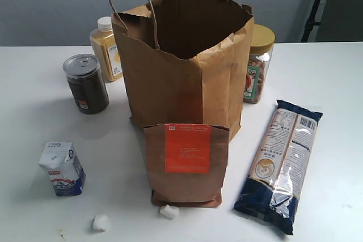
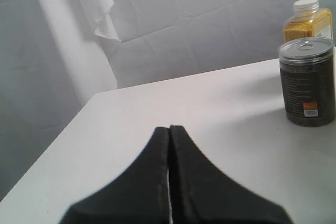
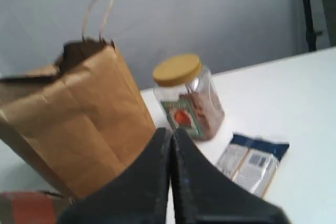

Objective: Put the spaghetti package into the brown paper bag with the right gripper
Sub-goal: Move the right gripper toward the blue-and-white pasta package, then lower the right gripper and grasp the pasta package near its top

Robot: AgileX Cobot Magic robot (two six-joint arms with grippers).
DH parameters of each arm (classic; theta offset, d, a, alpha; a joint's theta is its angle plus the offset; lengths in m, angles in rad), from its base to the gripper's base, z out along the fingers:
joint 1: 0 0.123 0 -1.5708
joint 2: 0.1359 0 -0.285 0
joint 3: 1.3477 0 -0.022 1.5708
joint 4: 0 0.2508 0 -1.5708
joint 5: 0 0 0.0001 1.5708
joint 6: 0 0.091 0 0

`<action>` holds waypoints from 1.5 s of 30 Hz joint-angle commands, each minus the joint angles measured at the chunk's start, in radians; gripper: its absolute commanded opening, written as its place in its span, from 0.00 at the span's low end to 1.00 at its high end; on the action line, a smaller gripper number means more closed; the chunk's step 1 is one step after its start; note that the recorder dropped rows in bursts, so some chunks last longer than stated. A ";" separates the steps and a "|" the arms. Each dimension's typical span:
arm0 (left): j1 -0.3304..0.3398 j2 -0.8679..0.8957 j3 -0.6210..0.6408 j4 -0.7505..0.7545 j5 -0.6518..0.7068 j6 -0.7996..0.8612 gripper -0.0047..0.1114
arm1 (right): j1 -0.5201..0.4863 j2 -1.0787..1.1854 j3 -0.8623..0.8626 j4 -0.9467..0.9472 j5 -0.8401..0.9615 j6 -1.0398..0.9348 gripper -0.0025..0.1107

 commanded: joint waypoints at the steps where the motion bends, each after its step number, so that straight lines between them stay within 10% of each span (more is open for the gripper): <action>1: -0.002 0.002 0.005 -0.004 -0.006 -0.004 0.04 | 0.002 0.260 -0.104 -0.013 0.152 -0.079 0.02; 9: -0.002 0.002 0.005 -0.004 -0.006 -0.004 0.04 | 0.004 0.793 -0.364 -0.305 0.374 0.285 0.12; 15: -0.002 0.002 0.005 -0.004 -0.006 -0.004 0.04 | 0.129 1.118 -0.515 -0.384 0.399 0.518 0.83; 36: -0.002 0.002 0.005 -0.004 -0.006 -0.004 0.04 | 0.202 1.658 -0.682 -0.536 0.262 0.750 0.78; 39: -0.002 0.002 0.005 -0.004 -0.006 -0.004 0.04 | 0.202 1.662 -0.680 -0.542 0.262 0.753 0.58; 43: -0.002 0.002 0.005 -0.004 -0.006 -0.004 0.04 | 0.202 1.606 -0.604 -0.544 0.158 0.755 0.03; 45: -0.002 0.002 0.005 -0.004 -0.006 -0.004 0.04 | 0.202 1.557 -0.532 -0.533 0.041 0.765 0.02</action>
